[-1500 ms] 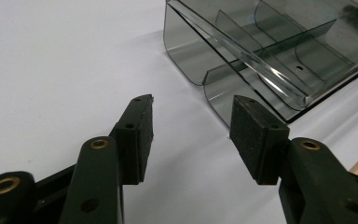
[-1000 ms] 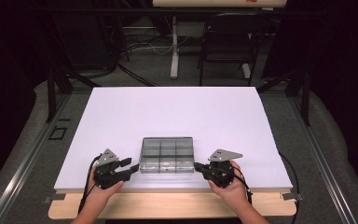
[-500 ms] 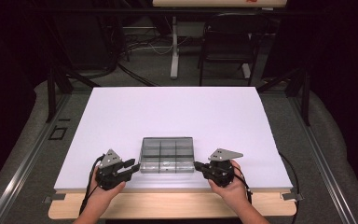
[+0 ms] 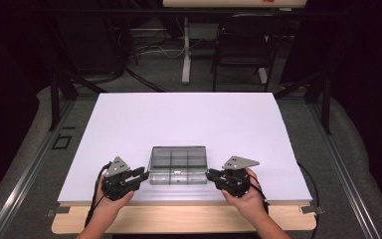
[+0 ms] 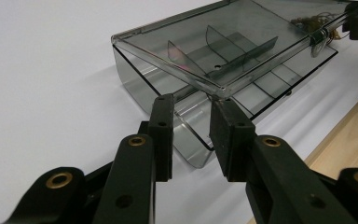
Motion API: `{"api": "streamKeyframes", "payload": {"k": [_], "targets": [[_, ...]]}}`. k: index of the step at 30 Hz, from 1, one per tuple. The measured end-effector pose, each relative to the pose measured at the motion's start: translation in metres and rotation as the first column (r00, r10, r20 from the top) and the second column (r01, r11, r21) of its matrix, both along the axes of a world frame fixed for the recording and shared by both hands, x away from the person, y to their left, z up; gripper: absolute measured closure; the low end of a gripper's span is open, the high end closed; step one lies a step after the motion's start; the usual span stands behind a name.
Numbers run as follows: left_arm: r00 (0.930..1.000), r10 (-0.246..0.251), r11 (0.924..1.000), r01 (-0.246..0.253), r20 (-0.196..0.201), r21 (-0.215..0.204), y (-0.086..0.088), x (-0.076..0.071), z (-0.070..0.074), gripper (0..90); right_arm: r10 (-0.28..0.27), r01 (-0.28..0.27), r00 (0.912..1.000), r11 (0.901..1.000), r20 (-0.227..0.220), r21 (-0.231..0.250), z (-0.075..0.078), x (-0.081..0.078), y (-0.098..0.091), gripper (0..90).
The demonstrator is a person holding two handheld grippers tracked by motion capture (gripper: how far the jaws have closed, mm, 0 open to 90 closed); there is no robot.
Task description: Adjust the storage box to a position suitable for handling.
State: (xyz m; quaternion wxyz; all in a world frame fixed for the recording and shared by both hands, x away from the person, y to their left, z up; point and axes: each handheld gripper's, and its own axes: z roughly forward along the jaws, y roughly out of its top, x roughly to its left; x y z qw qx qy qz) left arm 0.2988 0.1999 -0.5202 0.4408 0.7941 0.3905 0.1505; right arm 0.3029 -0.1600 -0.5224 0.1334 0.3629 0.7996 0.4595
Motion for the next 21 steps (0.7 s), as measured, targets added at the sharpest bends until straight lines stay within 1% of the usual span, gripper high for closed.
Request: {"api": "streamKeyframes", "payload": {"k": [1, 2, 3, 5, 6, 8, 9, 10, 11, 12, 13, 15, 19, 21], "targets": [[1.0000, -0.001, 1.0000, 0.001, 0.004, 0.001, 0.000, 0.000, 0.001, 70.3, -0.004, 0.004, 0.9999, 1.0000, 0.011, -0.007, 0.000, 0.000, 0.001, 75.1], [1.0000, -0.001, 1.0000, 0.001, -0.001, -0.001, 0.000, 0.000, 0.002, 70.3, -0.013, 0.014, 0.9996, 0.9998, 0.026, -0.016, 0.000, -0.001, 0.002, 74.7], [1.0000, -0.001, 1.0000, 0.001, 0.001, -0.002, 0.000, 0.000, 0.002, 70.3, -0.009, 0.010, 0.9995, 0.9997, 0.031, -0.024, 0.001, -0.001, 0.003, 74.3], [1.0000, -0.003, 1.0000, 0.003, 0.004, -0.001, -0.001, 0.001, 0.004, 70.3, -0.014, 0.015, 0.9991, 0.9997, 0.039, -0.019, 0.003, -0.001, 0.003, 72.6], [1.0000, -0.008, 1.0000, 0.008, -0.002, 0.001, -0.001, 0.001, 0.004, 70.3, -0.015, 0.016, 0.9989, 0.9996, 0.044, -0.022, 0.004, 0.000, 0.003, 72.1], [1.0000, -0.008, 1.0000, 0.008, 0.004, -0.004, -0.002, 0.002, 0.005, 70.3, -0.012, 0.014, 0.9988, 0.9995, 0.048, -0.027, 0.006, 0.001, 0.003, 71.3], [1.0000, -0.009, 1.0000, 0.009, 0.003, 0.002, -0.002, 0.002, 0.006, 70.0, -0.015, 0.016, 0.9986, 0.9995, 0.050, -0.027, 0.007, 0.002, 0.003, 70.7], [1.0000, -0.006, 1.0000, 0.006, 0.006, -0.005, -0.002, 0.001, 0.007, 69.8, -0.016, 0.017, 0.9985, 0.9996, 0.052, -0.024, 0.008, 0.003, 0.004, 70.4], [1.0000, -0.006, 1.0000, 0.006, 0.007, -0.003, -0.002, 0.001, 0.007, 69.3, -0.011, 0.012, 0.9987, 0.9995, 0.049, -0.028, 0.009, 0.004, 0.005, 69.3], [0.9999, -0.001, 1.0000, 0.001, 0.012, 0.002, -0.003, 0.002, 0.008, 69.0, -0.011, 0.012, 0.9988, 0.9997, 0.047, -0.021, 0.010, 0.005, 0.006, 68.9], [1.0000, -0.006, 1.0000, 0.006, 0.008, 0.003, -0.002, 0.002, 0.009, 69.0, -0.008, 0.009, 0.9989, 0.9998, 0.047, -0.020, 0.010, 0.006, 0.007, 68.4], [1.0000, -0.008, 0.9999, 0.008, 0.006, -0.008, -0.003, 0.004, 0.011, 69.0, -0.012, 0.014, 0.9984, 0.9994, 0.055, -0.031, 0.011, 0.008, 0.009, 68.4], [0.9999, -0.005, 0.9999, 0.005, 0.016, -0.012, -0.005, 0.006, 0.015, 69.7, -0.024, 0.024, 0.9988, 0.9997, 0.044, 0.004, 0.014, 0.011, 0.007, 68.5], [0.9998, 0.002, 0.9999, -0.002, 0.019, -0.010, -0.005, 0.007, 0.017, 69.9, -0.025, 0.025, 0.9987, 0.9997, 0.044, 0.006, 0.016, 0.013, 0.007, 68.7]]}}
